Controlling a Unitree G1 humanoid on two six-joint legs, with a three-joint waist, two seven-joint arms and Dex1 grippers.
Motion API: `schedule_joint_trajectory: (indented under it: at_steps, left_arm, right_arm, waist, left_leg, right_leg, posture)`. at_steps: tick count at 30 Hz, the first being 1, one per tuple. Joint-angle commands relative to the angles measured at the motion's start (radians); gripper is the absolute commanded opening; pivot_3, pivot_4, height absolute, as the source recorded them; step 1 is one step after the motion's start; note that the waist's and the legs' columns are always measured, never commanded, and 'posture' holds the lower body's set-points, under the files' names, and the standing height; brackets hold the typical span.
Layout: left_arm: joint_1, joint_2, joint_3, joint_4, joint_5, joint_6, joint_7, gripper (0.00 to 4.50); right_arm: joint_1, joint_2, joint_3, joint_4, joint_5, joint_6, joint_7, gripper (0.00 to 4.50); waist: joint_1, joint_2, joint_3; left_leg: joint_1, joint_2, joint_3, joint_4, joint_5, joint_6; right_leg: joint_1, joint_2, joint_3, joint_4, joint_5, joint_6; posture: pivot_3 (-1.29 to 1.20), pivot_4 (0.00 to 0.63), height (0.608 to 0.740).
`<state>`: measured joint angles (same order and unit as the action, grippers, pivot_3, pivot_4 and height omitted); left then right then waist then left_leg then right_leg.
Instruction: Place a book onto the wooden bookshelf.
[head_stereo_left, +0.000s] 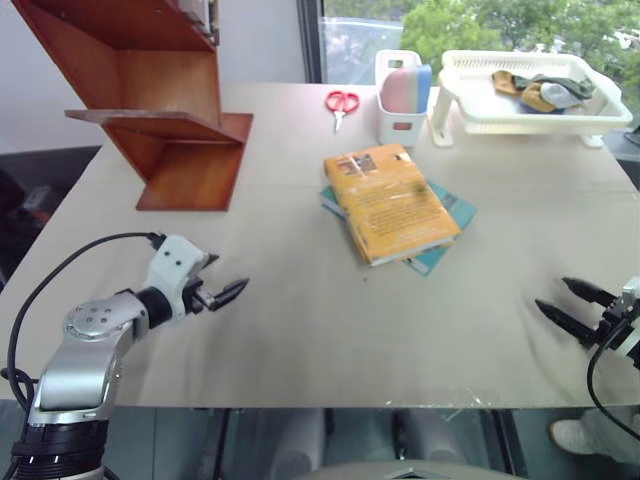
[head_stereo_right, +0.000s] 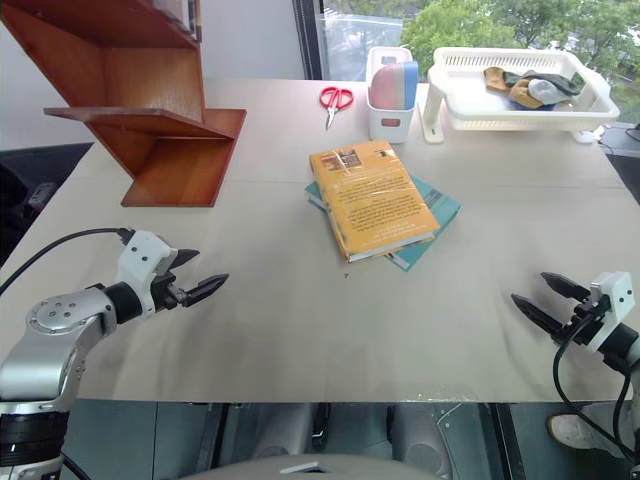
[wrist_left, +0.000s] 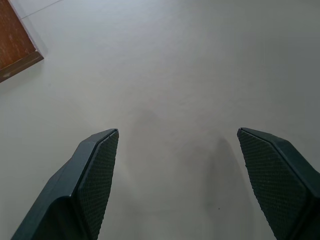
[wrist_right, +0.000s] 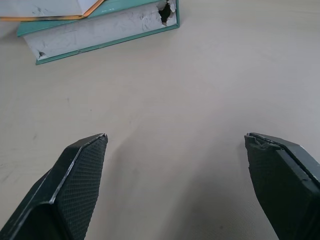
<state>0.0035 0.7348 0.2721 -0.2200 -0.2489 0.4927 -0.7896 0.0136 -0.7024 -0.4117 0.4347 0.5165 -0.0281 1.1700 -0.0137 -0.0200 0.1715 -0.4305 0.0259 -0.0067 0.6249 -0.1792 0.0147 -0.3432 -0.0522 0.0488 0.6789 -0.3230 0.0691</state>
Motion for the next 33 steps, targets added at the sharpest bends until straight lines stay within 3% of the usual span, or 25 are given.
schedule_joint_trajectory:
  at_steps: [1, 23, 27, 33]
  left_arm:
    - [0.042, -0.019, 0.063, -0.017, -0.038, -0.039, 0.004, 3.98]
    - [0.016, -0.04, 0.069, 0.011, -0.076, -0.086, 0.033, 3.98]
    - [-0.005, -0.035, 0.066, 0.005, -0.086, -0.084, 0.023, 3.98]
    - [-0.073, -0.01, 0.075, -0.01, -0.172, -0.052, -0.062, 3.98]
  right_arm:
    - [-0.019, -0.029, -0.027, -0.031, 0.024, 0.015, 0.023, 4.5]
    - [-0.095, -0.013, 0.009, -0.064, 0.012, 0.078, 0.027, 4.5]
    - [-0.177, 0.006, 0.038, -0.057, -0.001, 0.099, -0.014, 4.5]
    - [-0.464, 0.032, 0.114, 0.091, -0.089, 0.142, -0.167, 4.5]
  waist:
    - [0.0, 0.0, 0.0]
    - [0.0, 0.002, -0.001]
    - [-0.005, 0.003, -0.001]
    - [-0.006, 0.003, 0.0]
  left_leg:
    - [0.0, 0.0, 0.0, 0.0, 0.0, 0.0]
    - [0.0, -0.001, 0.001, -0.002, 0.0, 0.0]
    - [0.0, -0.001, 0.001, -0.002, 0.0, 0.0]
    - [0.0, -0.001, 0.001, -0.001, 0.0, 0.0]
  right_leg:
    - [0.0, 0.0, 0.0, 0.0, 0.0, 0.0]
    - [-0.001, -0.001, 0.001, -0.001, 0.0, 0.0]
    - [-0.001, -0.001, 0.001, 0.0, 0.0, 0.0]
    - [-0.001, 0.0, 0.001, 0.0, 0.0, 0.0]
  posture:
    - [0.0, 0.15, 0.74]
    - [0.0, 0.15, 0.74]
    - [0.0, 0.15, 0.74]
    - [0.0, 0.15, 0.74]
